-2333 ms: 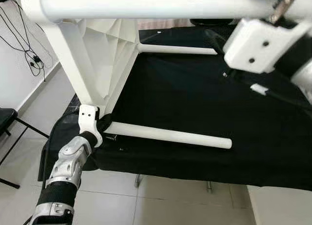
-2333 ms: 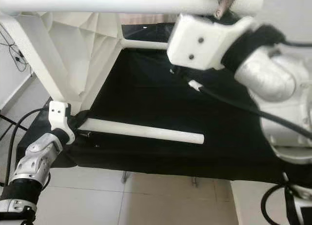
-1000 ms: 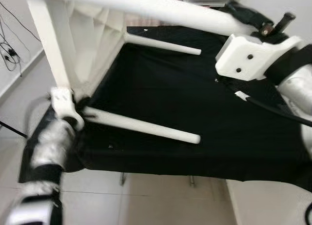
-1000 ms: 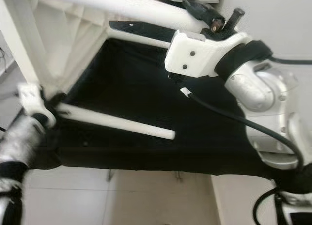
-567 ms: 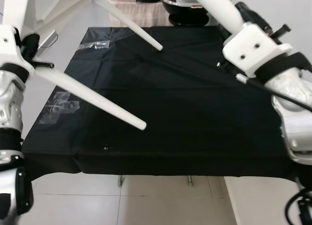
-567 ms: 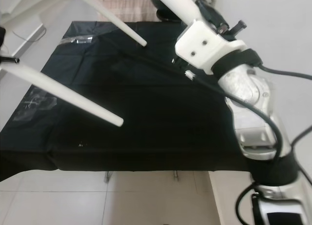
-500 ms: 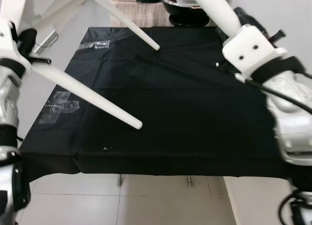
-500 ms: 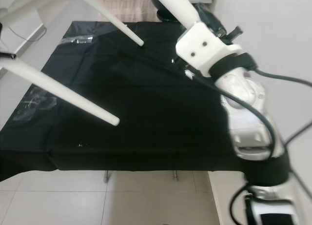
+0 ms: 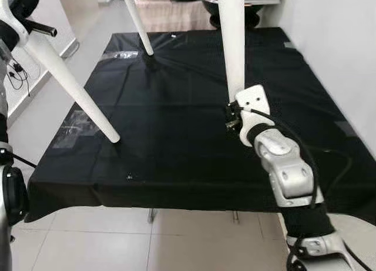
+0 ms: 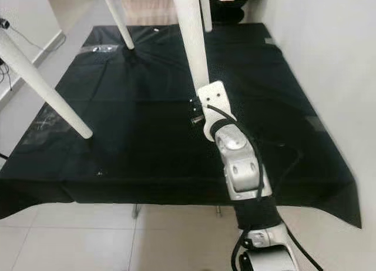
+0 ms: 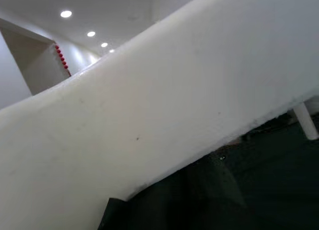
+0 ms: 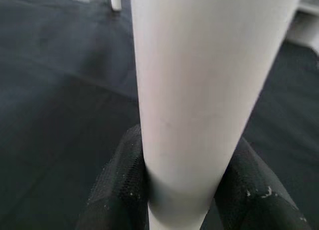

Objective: Building children table

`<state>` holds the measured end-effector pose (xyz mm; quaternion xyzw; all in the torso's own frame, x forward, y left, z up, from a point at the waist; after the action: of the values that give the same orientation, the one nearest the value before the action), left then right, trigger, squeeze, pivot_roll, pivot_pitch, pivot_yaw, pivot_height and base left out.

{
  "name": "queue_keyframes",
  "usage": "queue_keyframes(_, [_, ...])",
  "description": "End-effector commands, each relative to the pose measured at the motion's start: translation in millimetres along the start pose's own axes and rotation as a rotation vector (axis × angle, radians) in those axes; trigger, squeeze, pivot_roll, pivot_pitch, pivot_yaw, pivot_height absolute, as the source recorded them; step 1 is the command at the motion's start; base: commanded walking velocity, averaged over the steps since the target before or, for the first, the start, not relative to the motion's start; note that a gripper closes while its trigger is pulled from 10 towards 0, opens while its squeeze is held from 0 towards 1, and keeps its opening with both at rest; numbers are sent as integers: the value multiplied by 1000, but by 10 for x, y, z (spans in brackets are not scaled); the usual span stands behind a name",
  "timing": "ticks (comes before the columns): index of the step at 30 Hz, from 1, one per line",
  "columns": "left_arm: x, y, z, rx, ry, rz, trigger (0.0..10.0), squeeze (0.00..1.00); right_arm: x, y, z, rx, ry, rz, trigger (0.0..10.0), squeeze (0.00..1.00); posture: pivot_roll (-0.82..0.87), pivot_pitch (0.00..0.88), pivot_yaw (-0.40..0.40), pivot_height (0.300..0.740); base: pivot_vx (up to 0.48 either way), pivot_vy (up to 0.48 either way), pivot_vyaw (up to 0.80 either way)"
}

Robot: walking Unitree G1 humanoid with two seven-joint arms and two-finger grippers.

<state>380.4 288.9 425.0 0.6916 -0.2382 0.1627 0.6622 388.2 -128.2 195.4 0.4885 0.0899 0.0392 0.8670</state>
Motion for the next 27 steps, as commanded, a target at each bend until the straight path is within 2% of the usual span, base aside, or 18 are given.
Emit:
queue_keyframes(1, [-50,104,-59,-29,12,36,10000,0,15,-358,-75,-25,-7,-144,0,0,-5,98,73,740,0,0,0])
queue_keyframes(2, [-50,104,-59,-29,12,36,10000,0,15,-358,-75,-25,-7,-144,0,0,-5,98,73,740,0,0,0])
queue_keyframes(4, [-90,-151,162,-76,-66,-29,10000,0,49,-404,-102,1,-27,-161,4275,0,-13,102,77,740,0,0,0])
queue_keyframes(5, [-115,-252,253,-103,-91,-53,10000,0,62,-407,-84,16,-46,-158,4824,0,-14,102,76,740,0,0,0])
queue_keyframes(6, [-145,-360,357,-118,-126,-85,10000,0,75,-429,-62,12,-61,-171,8078,0,-15,103,76,740,0,0,0])
queue_keyframes(7, [-166,-422,422,-120,-148,-102,10000,0,83,-443,-42,7,-73,-180,10000,0,-15,103,76,740,0,0,0])
queue_keyframes(10, [-238,-583,554,-150,-180,-138,10000,0,92,-387,34,15,-107,-149,10000,0,-26,102,76,740,0,0,0])
queue_keyframes(11, [-246,-602,566,-152,-183,-142,10000,1000,97,-379,43,17,-113,-144,10000,0,-26,102,76,740,0,0,0])
queue_keyframes(12, [-246,-602,566,-152,-183,-142,10000,1000,97,-379,43,17,-113,-144,10000,0,-26,102,76,740,0,0,0])
queue_keyframes(13, [-290,-689,641,-173,-209,-169,10000,1000,90,-348,77,50,-123,-111,10000,1000,-30,103,75,740,0,0,0])
queue_keyframes(18, [-354,-761,700,-207,-222,-190,10000,1000,49,-327,109,84,-131,-72,10000,1000,-33,103,72,740,0,0,0])
queue_keyframes(20, [-434,-819,737,-228,-228,-206,10000,1000,-59,-397,123,87,-135,-68,10000,1000,-36,103,70,740,0,0,0])
queue_keyframes(22, [-434,-819,737,-228,-228,-206,10000,1000,-59,-397,123,87,-135,-68,10000,1000,-36,103,70,740,0,0,0])
queue_keyframes(23, [-506,-865,778,-244,-235,-222,10000,1000,-144,-459,128,93,-138,-71,10000,1000,-42,105,69,740,0,0,0])
queue_keyframes(24, [-506,-865,778,-244,-235,-222,10000,1000,-144,-459,128,93,-138,-71,10000,1000,-42,105,69,740,0,0,0])
queue_keyframes(26, [-756,-1005,992,-297,-278,-281,10000,1000,-390,-620,144,112,-154,-85,10000,1000,-57,110,64,740,0,0,0])
queue_keyframes(27, [-756,-1005,992,-297,-278,-281,10000,1000,-390,-620,144,112,-154,-85,10000,1000,-57,110,64,740,0,0,0])
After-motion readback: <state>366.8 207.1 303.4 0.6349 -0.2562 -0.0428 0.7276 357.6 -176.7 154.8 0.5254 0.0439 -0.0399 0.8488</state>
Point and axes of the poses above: a point about 5 cm out from each wrist's last joint towards the gripper, its own x axis pointing out of the wrist towards the gripper, its own y axis along the axis of the wrist's last joint, z = x × y, the point moved 4 cm from there along x, pointing out of the wrist towards the gripper, and after that the axes turned 14 degrees about -x, right-handed, at the moved point
